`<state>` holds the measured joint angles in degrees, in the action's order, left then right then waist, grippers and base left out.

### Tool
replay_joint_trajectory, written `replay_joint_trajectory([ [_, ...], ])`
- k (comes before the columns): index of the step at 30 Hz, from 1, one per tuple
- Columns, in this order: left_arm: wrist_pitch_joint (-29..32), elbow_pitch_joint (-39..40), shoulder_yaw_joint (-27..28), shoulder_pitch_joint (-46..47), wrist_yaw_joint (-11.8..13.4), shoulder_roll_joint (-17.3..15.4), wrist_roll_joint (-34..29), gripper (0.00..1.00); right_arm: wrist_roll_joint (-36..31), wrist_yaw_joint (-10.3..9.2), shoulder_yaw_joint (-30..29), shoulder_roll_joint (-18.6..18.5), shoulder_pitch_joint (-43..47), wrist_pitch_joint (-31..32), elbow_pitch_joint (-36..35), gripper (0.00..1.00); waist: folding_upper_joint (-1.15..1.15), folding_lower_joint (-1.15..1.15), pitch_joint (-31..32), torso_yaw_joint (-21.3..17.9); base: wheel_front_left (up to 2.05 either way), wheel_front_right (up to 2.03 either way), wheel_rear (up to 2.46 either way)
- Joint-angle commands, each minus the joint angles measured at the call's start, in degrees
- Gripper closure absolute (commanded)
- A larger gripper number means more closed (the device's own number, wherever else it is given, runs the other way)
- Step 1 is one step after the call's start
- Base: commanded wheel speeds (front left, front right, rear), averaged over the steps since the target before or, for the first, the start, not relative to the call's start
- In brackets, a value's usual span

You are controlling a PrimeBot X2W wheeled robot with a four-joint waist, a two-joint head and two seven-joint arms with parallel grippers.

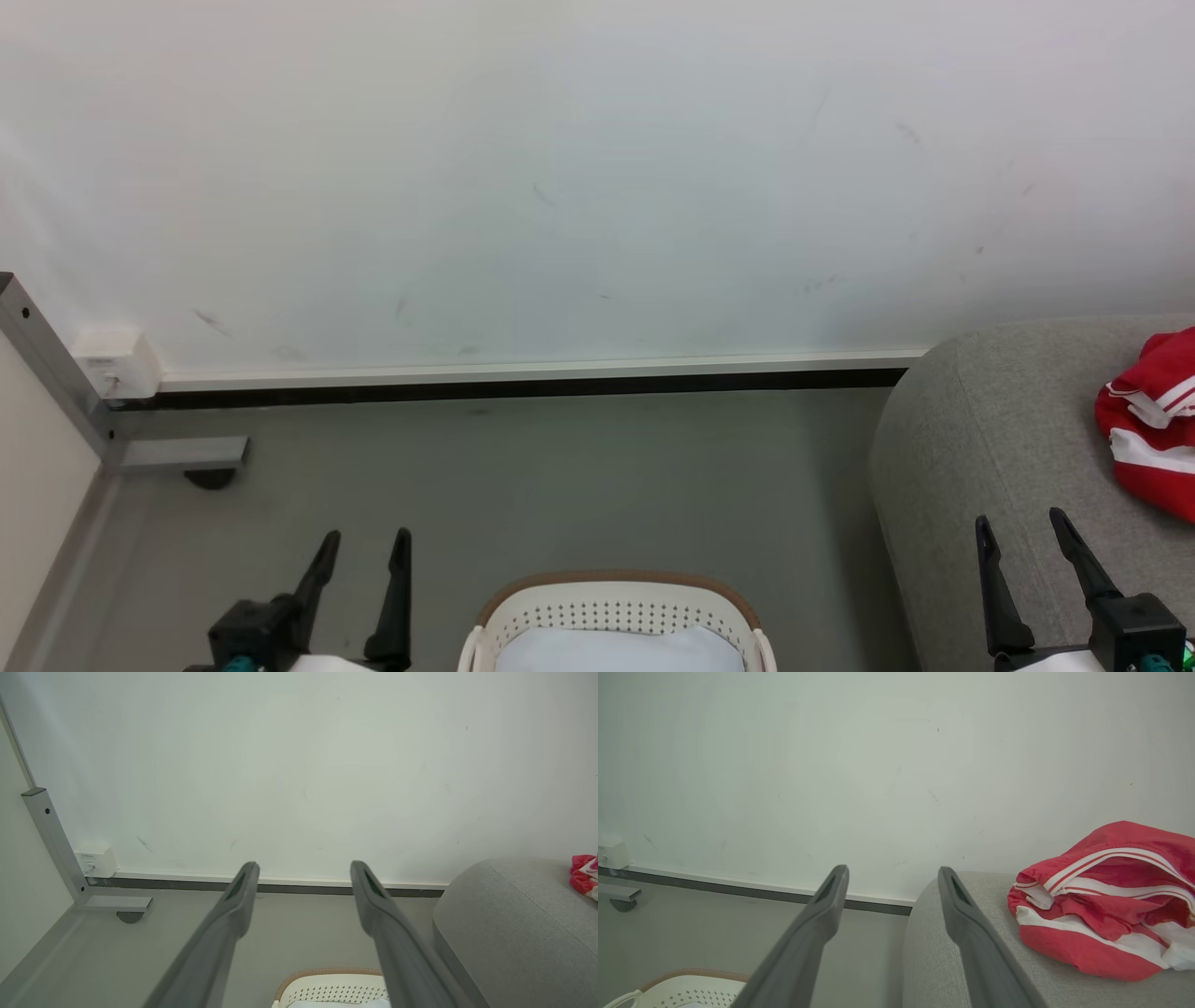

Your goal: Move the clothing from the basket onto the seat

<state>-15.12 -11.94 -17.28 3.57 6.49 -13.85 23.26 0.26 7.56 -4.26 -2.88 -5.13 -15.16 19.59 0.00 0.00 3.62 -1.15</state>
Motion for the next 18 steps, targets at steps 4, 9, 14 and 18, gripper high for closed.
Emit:
replay_joint_trajectory([
  [4,-0.04,-0.92,0.96,-0.78,-0.8,0.64,-1.37,0.0,0.99,-0.15,0.2,-0.08,0.09,0.03,0.32,0.0,0.0,0.0,0.03,0.19,0.0,0.0,0.0],
  [9,-0.04,-1.64,1.66,-0.44,-1.42,1.29,-2.2,0.0,1.16,-0.15,0.22,-0.08,-0.38,0.03,0.37,0.0,0.0,0.0,-0.27,0.54,0.0,0.0,0.0],
  [14,-0.04,-2.14,2.18,-0.01,-2.02,1.65,-3.0,0.0,1.21,-0.15,0.14,-0.07,-0.71,0.03,0.08,0.0,0.0,0.0,-0.6,0.78,0.0,0.0,0.0],
  [18,-0.04,-2.42,2.43,0.27,-2.62,1.92,-3.25,0.0,1.43,-0.15,0.1,-0.07,-0.59,0.03,0.1,0.0,0.0,0.0,-0.81,0.95,0.0,0.0,0.0],
])
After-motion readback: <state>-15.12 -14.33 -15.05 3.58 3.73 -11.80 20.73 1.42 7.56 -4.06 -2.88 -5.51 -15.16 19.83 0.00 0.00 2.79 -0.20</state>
